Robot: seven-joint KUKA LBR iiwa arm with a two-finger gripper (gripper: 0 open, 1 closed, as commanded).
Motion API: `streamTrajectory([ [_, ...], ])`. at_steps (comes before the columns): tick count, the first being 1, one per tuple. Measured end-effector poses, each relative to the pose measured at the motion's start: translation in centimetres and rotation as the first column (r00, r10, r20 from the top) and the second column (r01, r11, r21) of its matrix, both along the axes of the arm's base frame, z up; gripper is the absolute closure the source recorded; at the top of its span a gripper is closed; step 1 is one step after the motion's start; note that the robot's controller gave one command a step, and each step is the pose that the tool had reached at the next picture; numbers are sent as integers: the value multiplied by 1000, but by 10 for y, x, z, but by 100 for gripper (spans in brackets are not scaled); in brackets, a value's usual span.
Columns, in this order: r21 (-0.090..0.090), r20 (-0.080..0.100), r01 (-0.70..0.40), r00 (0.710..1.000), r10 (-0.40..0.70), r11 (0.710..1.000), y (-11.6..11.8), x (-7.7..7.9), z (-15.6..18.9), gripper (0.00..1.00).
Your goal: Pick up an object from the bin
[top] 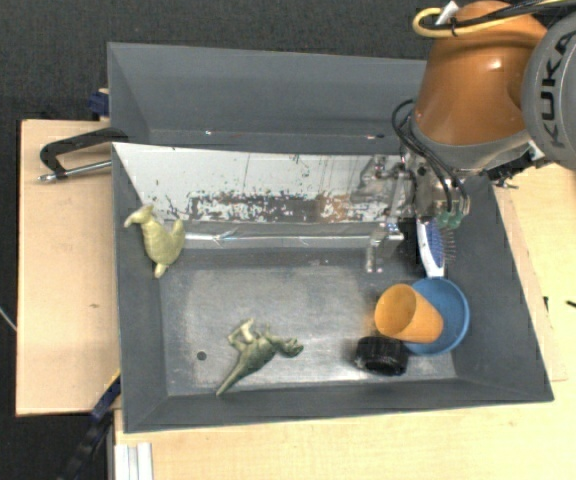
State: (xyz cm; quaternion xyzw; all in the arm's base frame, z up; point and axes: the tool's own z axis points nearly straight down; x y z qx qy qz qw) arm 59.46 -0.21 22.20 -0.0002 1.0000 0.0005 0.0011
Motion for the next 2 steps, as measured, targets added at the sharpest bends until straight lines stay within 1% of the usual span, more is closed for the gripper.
streamTrajectory([
  [1, 0, -5, -126, 992, 126, 992, -34, -77, -147, 0],
  [2, -8, 8, -189, 982, 189, 982, -108, -78, -88, 0],
])
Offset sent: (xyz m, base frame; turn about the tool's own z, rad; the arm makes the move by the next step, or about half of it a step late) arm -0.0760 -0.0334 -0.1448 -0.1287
